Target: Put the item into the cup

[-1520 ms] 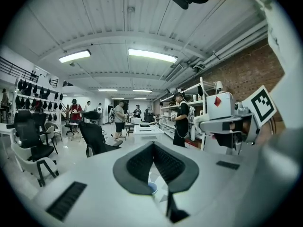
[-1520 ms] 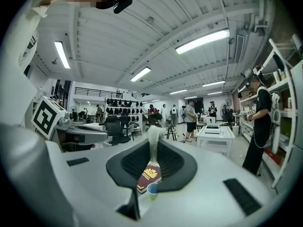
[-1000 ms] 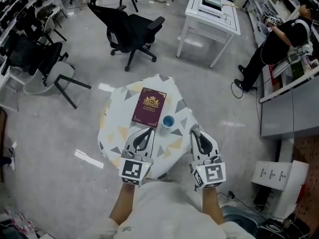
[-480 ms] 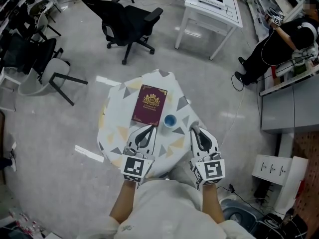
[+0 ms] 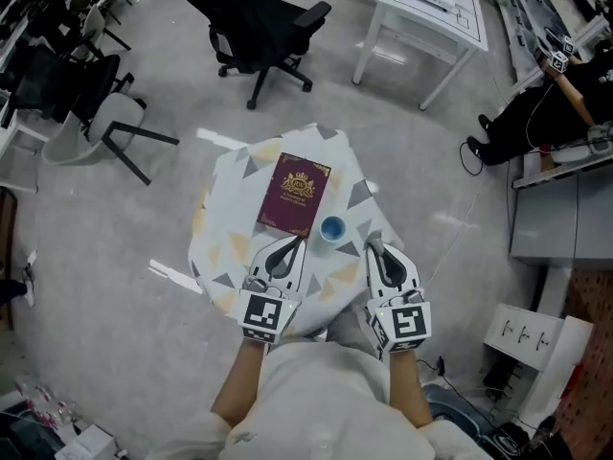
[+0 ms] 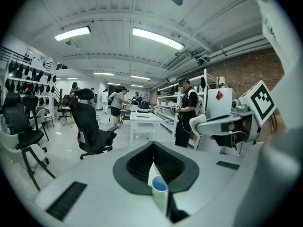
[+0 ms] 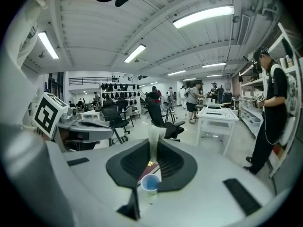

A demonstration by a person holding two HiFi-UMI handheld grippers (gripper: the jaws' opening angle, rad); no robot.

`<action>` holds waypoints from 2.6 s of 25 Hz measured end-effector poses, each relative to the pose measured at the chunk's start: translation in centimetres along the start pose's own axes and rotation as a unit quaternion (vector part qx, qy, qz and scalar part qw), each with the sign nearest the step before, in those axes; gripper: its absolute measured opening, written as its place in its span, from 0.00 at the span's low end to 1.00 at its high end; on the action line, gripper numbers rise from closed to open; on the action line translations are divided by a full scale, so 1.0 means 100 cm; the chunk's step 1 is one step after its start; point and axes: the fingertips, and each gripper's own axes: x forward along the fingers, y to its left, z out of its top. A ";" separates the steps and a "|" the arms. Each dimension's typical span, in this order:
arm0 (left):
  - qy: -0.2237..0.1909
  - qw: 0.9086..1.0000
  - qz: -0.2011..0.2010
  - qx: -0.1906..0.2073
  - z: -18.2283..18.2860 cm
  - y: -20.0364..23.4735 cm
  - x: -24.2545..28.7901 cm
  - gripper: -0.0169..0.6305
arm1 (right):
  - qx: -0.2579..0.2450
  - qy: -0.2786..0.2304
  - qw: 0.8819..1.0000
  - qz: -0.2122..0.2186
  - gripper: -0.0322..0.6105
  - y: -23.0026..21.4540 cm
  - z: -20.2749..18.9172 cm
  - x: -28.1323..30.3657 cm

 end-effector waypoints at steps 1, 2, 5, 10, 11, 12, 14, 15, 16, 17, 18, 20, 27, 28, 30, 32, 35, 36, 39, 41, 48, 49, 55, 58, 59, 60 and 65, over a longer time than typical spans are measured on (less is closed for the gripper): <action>0.002 1.000 0.004 0.000 -0.002 0.001 0.003 0.05 | 0.000 0.002 1.000 0.005 0.11 -0.002 -0.002 0.003; 0.004 1.000 0.008 -0.001 -0.004 0.002 0.005 0.05 | -0.001 0.005 1.000 0.010 0.11 -0.003 -0.004 0.006; 0.012 1.000 0.022 -0.007 -0.012 0.004 0.013 0.05 | -0.001 0.016 1.000 0.027 0.11 -0.009 -0.011 0.013; 0.026 0.999 0.035 -0.017 -0.027 0.006 0.026 0.05 | 0.008 0.035 0.998 0.045 0.11 -0.019 -0.029 0.024; 0.029 0.999 0.037 -0.019 -0.030 0.005 0.028 0.04 | 0.009 0.037 0.998 0.048 0.11 -0.020 -0.031 0.026; 0.032 0.999 0.038 -0.020 -0.033 0.005 0.031 0.05 | 0.009 0.040 0.998 0.050 0.11 -0.022 -0.035 0.027; 0.039 0.998 0.038 -0.022 -0.039 0.004 0.035 0.05 | 0.010 0.047 0.997 0.054 0.11 -0.024 -0.041 0.029; 0.041 0.998 0.038 -0.022 -0.042 0.003 0.037 0.05 | 0.010 0.051 0.997 0.056 0.11 -0.026 -0.044 0.030; 0.044 0.998 0.038 -0.022 -0.044 0.002 0.040 0.05 | 0.010 0.054 0.997 0.058 0.11 -0.027 -0.047 0.031; 0.047 0.998 0.039 -0.023 -0.046 0.002 0.042 0.04 | 0.010 0.057 0.997 0.060 0.11 -0.028 -0.050 0.033; 0.049 0.998 0.039 -0.023 -0.049 0.002 0.044 0.05 | 0.011 0.060 0.996 0.062 0.11 -0.029 -0.052 0.034; 0.053 0.997 0.041 -0.026 -0.053 0.002 0.047 0.04 | 0.011 0.065 0.996 0.065 0.11 -0.030 -0.057 0.038; 0.067 0.996 0.043 -0.033 -0.071 0.004 0.053 0.04 | 0.013 0.082 0.993 0.081 0.11 -0.025 -0.075 0.052; 0.069 0.996 0.042 -0.034 -0.073 0.004 0.054 0.05 | 0.013 0.084 0.993 0.084 0.11 -0.024 -0.077 0.054; 0.072 0.996 0.041 -0.037 -0.078 0.004 0.055 0.05 | 0.015 0.089 0.992 0.088 0.11 -0.021 -0.082 0.057; 0.076 0.996 0.039 -0.039 -0.082 0.005 0.056 0.05 | 0.016 0.094 0.991 0.091 0.11 -0.019 -0.086 0.060; 0.082 0.995 0.037 -0.042 -0.090 0.005 0.059 0.05 | 0.017 0.100 0.990 0.094 0.11 -0.016 -0.093 0.065; 0.083 0.995 0.036 -0.044 -0.092 0.005 0.060 0.04 | 0.018 0.102 0.990 0.095 0.11 -0.015 -0.095 0.066; 0.089 0.994 0.034 -0.049 -0.100 0.005 0.062 0.04 | 0.020 0.110 0.989 0.099 0.11 -0.012 -0.102 0.069; 0.092 0.994 0.035 -0.052 -0.103 0.005 0.063 0.04 | 0.021 0.113 0.988 0.102 0.11 -0.010 -0.105 0.071; 0.101 0.993 0.035 -0.060 -0.114 0.004 0.068 0.04 | 0.021 0.126 0.986 0.111 0.11 -0.008 -0.117 0.076; 0.101 0.992 0.035 -0.061 -0.115 0.003 0.069 0.05 | 0.022 0.127 0.985 0.113 0.11 -0.007 -0.119 0.077; 0.105 0.992 0.034 -0.066 -0.121 0.001 0.075 0.05 | 0.022 0.137 0.983 0.121 0.11 -0.005 -0.128 0.081; 0.106 0.991 0.034 -0.068 -0.124 0.001 0.076 0.04 | 0.021 0.143 0.981 0.126 0.11 -0.003 -0.133 0.083; 0.107 0.991 0.034 -0.069 -0.125 0.001 0.077 0.05 | 0.021 0.145 0.981 0.128 0.11 -0.002 -0.134 0.084; 0.107 0.991 0.034 -0.070 -0.126 0.001 0.077 0.05 | 0.021 0.147 0.980 0.130 0.11 -0.001 -0.136 0.085; 0.111 0.990 0.035 -0.075 -0.132 0.003 0.079 0.05 | 0.018 0.157 0.978 0.135 0.11 0.003 -0.144 0.090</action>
